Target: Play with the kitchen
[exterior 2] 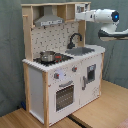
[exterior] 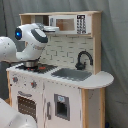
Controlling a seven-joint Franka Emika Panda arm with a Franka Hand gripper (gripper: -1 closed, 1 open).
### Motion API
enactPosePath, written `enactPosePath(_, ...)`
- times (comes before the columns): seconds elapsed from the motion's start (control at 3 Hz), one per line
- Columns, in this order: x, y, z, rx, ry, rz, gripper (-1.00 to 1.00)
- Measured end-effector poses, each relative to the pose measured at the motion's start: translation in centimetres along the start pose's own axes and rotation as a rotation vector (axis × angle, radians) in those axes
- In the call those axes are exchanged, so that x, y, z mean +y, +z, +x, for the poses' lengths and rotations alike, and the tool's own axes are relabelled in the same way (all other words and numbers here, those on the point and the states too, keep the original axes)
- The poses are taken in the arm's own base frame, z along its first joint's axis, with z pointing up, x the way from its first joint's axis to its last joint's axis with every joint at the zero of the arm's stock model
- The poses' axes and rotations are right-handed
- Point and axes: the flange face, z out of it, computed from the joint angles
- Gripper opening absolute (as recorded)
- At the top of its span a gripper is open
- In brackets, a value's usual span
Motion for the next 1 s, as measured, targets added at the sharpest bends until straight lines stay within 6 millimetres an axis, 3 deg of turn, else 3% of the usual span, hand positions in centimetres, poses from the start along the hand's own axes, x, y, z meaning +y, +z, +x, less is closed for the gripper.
enactPosePath(0.33,0.2,-0.1,-0.1,-0.001,0.0,-0.008,1.0)
enactPosePath(0.67,2.4,-2.8,-0.7,-0.036,-0.018,-0.066,1.0)
enactPosePath(1.0,8.0,-7.1,1.2,-0.064,-0.06,-0.19,1.0)
